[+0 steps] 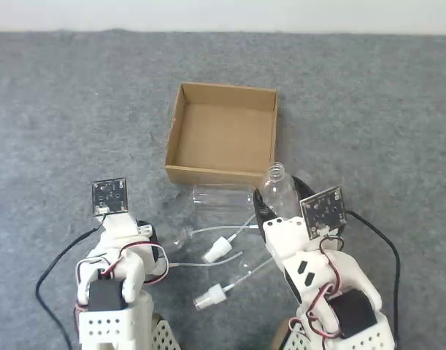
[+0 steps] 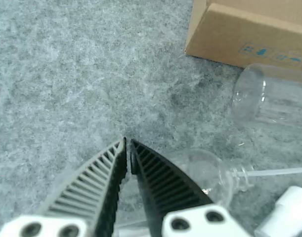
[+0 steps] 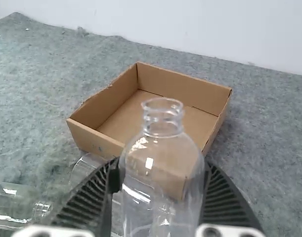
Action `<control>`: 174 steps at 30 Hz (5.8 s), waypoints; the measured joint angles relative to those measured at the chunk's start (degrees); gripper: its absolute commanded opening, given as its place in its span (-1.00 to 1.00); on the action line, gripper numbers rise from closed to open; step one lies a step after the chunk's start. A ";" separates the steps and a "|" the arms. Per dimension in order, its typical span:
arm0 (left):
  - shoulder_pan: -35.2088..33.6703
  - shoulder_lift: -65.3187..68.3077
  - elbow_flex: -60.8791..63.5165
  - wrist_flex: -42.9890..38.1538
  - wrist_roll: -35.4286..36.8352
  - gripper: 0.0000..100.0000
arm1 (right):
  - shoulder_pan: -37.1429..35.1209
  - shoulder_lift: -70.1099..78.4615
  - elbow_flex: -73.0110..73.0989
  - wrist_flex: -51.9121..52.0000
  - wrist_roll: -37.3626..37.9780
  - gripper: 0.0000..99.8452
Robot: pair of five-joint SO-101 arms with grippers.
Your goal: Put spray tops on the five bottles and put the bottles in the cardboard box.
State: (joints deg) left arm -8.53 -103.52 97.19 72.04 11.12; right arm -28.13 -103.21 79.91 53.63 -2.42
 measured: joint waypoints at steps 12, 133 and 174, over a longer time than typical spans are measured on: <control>4.31 0.00 0.00 0.00 -0.09 -0.97 | 3.16 0.00 0.00 0.00 0.00 -0.76; 33.14 84.84 -35.60 -10.73 -26.55 -0.82 | 14.68 0.09 4.40 -8.62 -0.09 -0.76; 18.64 75.78 -62.07 24.88 -31.65 -0.98 | 14.68 0.09 4.40 -8.62 -0.09 -0.76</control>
State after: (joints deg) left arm 10.11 -27.74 35.12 96.92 -20.53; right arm -13.45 -103.12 84.31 45.01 -2.51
